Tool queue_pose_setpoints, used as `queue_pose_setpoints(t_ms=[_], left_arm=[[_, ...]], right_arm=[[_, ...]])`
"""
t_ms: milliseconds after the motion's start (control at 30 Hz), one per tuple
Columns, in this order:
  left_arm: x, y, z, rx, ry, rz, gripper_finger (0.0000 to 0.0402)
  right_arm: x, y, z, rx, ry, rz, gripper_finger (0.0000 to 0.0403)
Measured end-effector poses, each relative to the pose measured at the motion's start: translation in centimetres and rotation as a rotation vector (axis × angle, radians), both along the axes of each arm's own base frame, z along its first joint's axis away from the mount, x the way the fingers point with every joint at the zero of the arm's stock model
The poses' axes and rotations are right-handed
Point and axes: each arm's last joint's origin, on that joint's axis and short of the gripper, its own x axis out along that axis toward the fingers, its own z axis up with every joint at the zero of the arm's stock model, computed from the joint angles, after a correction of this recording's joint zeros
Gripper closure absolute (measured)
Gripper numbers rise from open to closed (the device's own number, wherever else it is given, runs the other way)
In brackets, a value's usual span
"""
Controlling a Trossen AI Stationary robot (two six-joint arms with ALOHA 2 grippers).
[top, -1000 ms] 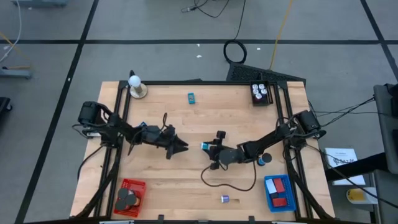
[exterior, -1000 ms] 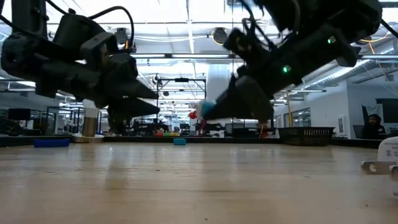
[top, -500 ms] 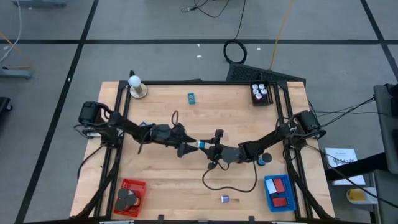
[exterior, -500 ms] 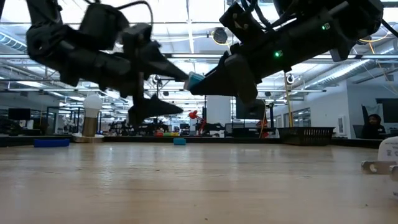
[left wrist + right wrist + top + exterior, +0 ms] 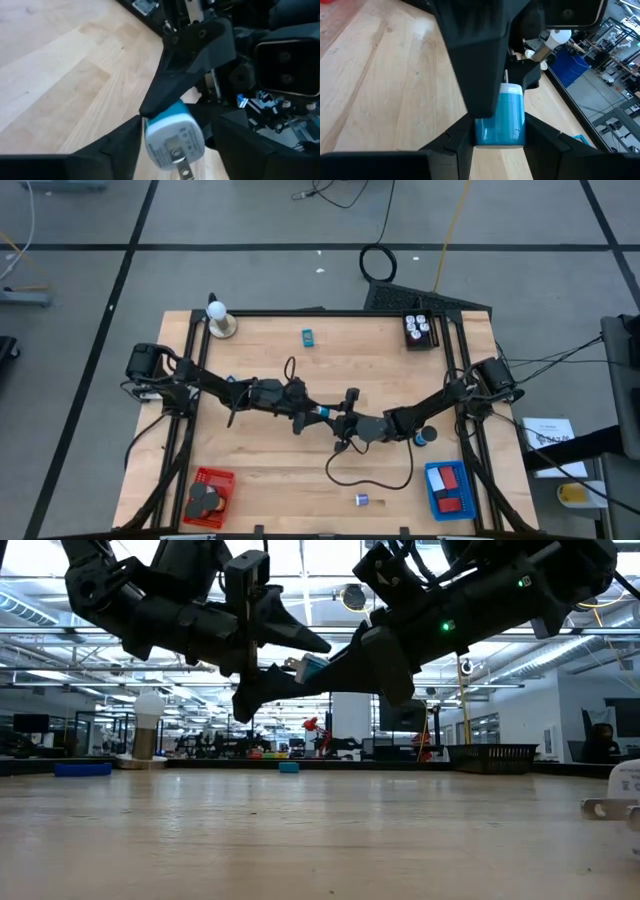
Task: Pick & Place Office items
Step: Put the blue charger adapter into the black bin
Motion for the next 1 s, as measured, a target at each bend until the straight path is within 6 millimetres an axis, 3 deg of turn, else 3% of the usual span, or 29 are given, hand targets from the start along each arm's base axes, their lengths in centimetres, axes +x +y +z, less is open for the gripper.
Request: queue_pose_setpoints(t_ms=[300,467,733,867,1000], left_arm=[[-0.1,0.0,-0.2,0.036,0.019,-0.031,0.0258],[0.0,0.6,-0.1,0.076,0.003,-0.049,0.0258],[-0.3,2.8,-0.2,0.116,0.053,-0.024,0.0259],[-1.1,3.4,0.4,0.168,0.114,-0.022,0.0259],[-2.3,3.8,1.8,0.233,0.162,-0.016,0.0259]], right_arm=[[0.0,0.0,0.1,-0.022,-0.004,0.003,0.0270],[-0.2,0.5,0.2,-0.013,-0.022,-0.021,0.0252],[-0.8,1.6,0.2,0.032,-0.072,-0.154,0.0158],[-0.9,1.6,0.2,0.061,-0.084,-0.164,0.0120],[-1.0,1.6,0.1,0.037,-0.081,-0.221,0.0110]])
